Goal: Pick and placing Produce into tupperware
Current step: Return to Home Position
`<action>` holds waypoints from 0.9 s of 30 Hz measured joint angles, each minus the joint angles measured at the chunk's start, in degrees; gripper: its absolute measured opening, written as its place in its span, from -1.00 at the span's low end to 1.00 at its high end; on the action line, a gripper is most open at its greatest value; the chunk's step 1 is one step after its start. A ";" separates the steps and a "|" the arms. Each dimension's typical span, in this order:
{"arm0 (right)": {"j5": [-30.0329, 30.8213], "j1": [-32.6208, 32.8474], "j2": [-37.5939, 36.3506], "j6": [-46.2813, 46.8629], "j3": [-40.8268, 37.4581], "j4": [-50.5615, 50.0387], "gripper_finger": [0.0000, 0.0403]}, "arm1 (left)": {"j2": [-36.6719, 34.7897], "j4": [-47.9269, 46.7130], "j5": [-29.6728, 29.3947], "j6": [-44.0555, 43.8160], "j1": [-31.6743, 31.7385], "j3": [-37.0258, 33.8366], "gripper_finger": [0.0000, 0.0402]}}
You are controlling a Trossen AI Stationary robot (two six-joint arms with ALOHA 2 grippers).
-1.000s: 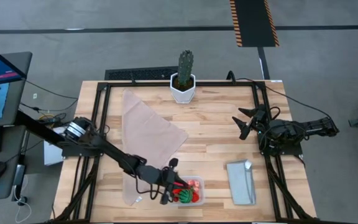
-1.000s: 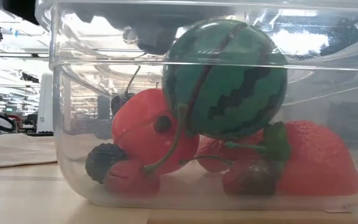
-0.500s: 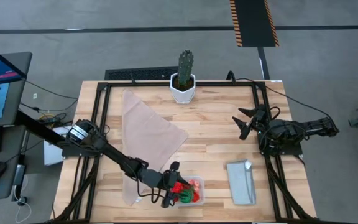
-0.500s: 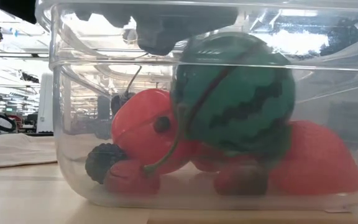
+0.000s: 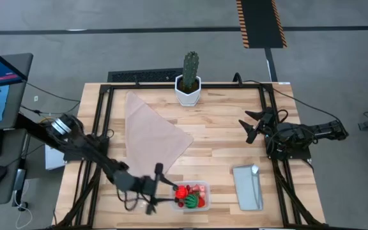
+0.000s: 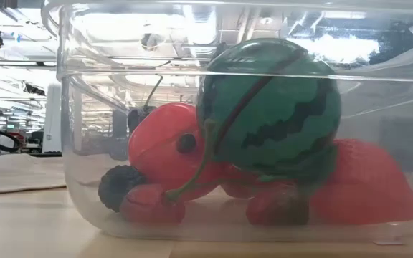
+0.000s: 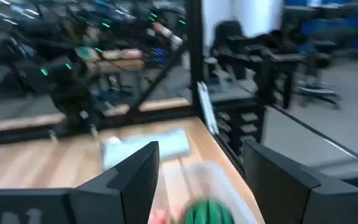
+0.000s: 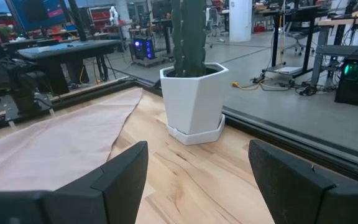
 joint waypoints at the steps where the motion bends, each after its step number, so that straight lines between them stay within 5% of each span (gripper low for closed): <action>1: 0.02 0.00 0.02 0.00 0.00 0.00 0.50 | -2.33 -0.01 2.41 -0.65 0.38 -2.85 0.10; 6: 0.02 -0.02 0.00 0.00 0.00 0.00 0.50 | -15.07 3.82 8.67 -2.62 1.55 -14.65 0.11; 16: 0.00 0.00 0.02 0.00 0.00 0.00 0.50 | -38.91 3.32 0.74 -1.20 1.58 -34.24 0.11; 27: 0.28 -0.10 0.00 -5.39 0.00 0.02 0.50 | -54.17 -5.37 -7.60 -0.07 1.63 -40.63 0.10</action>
